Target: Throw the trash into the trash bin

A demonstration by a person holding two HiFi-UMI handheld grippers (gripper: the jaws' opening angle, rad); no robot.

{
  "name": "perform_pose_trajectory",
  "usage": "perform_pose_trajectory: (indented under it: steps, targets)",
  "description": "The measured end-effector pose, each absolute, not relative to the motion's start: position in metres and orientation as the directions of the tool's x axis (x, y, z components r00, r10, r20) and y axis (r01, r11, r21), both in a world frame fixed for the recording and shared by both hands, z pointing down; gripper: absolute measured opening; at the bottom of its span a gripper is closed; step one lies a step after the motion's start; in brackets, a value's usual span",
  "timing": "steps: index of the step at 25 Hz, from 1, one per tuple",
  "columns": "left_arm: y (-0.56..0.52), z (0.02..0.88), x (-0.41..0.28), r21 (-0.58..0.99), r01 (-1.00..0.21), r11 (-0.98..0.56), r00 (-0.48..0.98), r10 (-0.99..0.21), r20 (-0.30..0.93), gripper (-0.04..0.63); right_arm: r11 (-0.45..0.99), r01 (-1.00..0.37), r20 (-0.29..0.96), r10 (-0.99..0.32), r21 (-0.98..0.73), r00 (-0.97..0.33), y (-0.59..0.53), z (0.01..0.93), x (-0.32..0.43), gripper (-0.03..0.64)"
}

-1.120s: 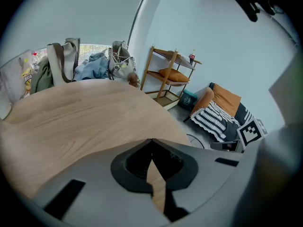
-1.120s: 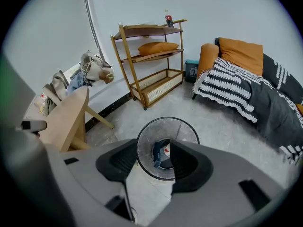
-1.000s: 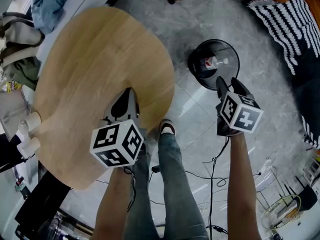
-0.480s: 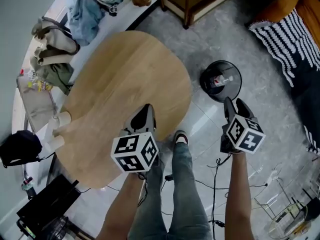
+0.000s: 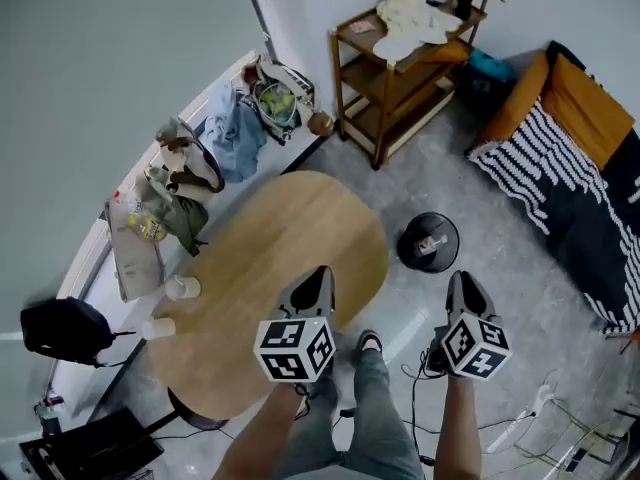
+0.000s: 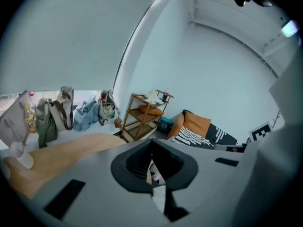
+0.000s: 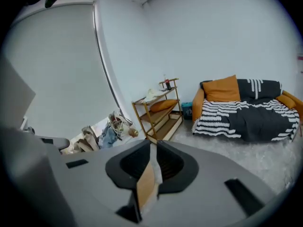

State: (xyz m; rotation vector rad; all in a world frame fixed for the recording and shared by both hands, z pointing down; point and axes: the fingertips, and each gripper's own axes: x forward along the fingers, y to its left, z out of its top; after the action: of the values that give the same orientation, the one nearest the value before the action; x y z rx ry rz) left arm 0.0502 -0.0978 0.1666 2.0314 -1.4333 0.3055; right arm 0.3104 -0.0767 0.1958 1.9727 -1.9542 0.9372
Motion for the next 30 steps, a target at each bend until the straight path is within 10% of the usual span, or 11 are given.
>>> perform_pose_trajectory:
  steps: [14,30]
  targets:
    - [-0.052,-0.056,0.0,0.228,-0.87,-0.437,0.477,-0.862,0.168,0.018,-0.239,-0.957,0.277,-0.942,-0.164,0.188,0.048,-0.018,0.335,0.005]
    - [-0.042,-0.053,0.009,0.231,-0.872,-0.432,0.474,-0.862,0.18,0.018,-0.301,-0.949,0.306,-0.916,-0.096,0.26,0.078,-0.02,0.35,0.003]
